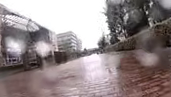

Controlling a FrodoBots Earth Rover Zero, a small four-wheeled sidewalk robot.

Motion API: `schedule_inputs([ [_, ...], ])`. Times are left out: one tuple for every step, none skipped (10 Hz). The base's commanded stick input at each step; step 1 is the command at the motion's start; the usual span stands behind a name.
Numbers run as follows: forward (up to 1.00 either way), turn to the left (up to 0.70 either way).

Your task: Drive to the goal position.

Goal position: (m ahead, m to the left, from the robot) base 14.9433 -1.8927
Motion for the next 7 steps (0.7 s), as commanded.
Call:
schedule_inputs([
  [0.70, 0.00],
  [0.70, 0.00],
  [0.70, 0.00],
  [0.70, 0.00],
  [0.70, 0.00],
  [0.70, 0.00],
  [0.70, 0.00],
])
